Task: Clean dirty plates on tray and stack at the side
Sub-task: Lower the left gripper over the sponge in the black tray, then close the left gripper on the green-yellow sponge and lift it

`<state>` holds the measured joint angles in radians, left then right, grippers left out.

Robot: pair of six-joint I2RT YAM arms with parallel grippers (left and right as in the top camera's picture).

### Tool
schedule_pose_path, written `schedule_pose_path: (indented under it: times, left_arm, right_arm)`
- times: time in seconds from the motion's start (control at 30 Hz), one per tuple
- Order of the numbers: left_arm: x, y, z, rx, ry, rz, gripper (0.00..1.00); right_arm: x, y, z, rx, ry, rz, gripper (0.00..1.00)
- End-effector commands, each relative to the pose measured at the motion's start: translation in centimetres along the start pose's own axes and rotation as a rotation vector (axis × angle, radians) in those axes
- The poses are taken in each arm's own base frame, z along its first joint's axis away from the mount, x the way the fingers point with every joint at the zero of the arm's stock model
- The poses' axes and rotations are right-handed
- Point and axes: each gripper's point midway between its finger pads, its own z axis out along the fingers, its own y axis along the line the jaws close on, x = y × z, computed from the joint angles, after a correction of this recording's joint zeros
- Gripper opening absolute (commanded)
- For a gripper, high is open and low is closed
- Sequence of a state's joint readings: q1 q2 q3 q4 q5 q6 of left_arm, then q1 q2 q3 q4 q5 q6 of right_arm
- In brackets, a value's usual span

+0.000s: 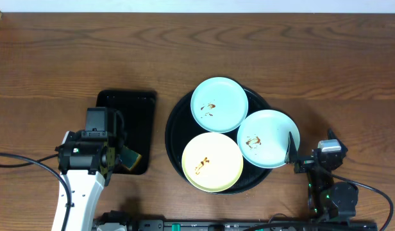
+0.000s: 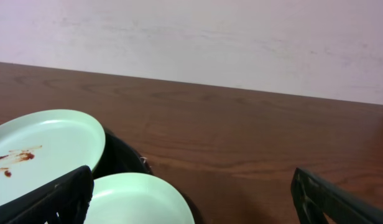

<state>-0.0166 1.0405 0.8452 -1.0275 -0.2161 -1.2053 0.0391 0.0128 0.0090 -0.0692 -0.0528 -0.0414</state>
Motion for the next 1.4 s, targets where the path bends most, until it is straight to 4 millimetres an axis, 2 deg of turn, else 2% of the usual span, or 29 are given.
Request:
schedule_pose_path:
  times: [0.0, 0.17, 0.2, 0.3, 0.37, 0.53, 0.73, 0.9, 1.0, 1.37]
  left_arm:
    - [-0.3, -0.2, -0.4, 0.009, -0.005, -0.039, 0.98]
    - [-0.1, -0.2, -0.1, 0.003, -0.001, -0.065, 0.97]
    - [0.2, -0.2, -0.1, 0.001, 0.021, -0.074, 0.93]
    - [1.7, -0.9, 0.5, 0.002, 0.105, -0.05, 0.91]
    - [2.4, -1.2, 1.4, -0.024, 0.146, -0.032, 0.9]
    - [3.8, -2.2, 4.4, -0.1, 0.214, -0.015, 0.77]
    - [4.3, -2.8, 5.6, -0.11, 0.233, -0.014, 0.75]
    - [4.7, -2.3, 6.0, -0.151, 0.251, -0.045, 0.76]
    - [4.8, -1.2, 6.2, -0.211, 0.252, -0.107, 0.76]
    - [2.7, -0.1, 7.2, -0.234, 0.235, -0.141, 0.8]
  right_arm:
    - [0.1, 0.2, 0.0, -0.009, 0.0, -0.013, 0.99]
    - [0.1, 0.2, 0.0, -0.009, 0.0, -0.013, 0.99]
    - [0.1, 0.2, 0.0, -0.009, 0.0, -0.013, 0.99]
    - [0.1, 0.2, 0.0, -0.009, 0.0, -0.013, 0.99]
    - [0.1, 0.2, 0.0, -0.009, 0.0, -0.013, 0.99]
    - [0.1, 0.2, 0.0, -0.009, 0.0, -0.013, 0.99]
    - [0.1, 0.2, 0.0, -0.009, 0.0, -0.013, 0.99]
    - [0.1, 0.2, 0.0, -0.009, 0.0, -0.013, 0.99]
    - [0.1, 0.2, 0.0, -0.009, 0.0, -0.013, 0.99]
    - [0.1, 0.2, 0.0, -0.009, 0.0, -0.013, 0.99]
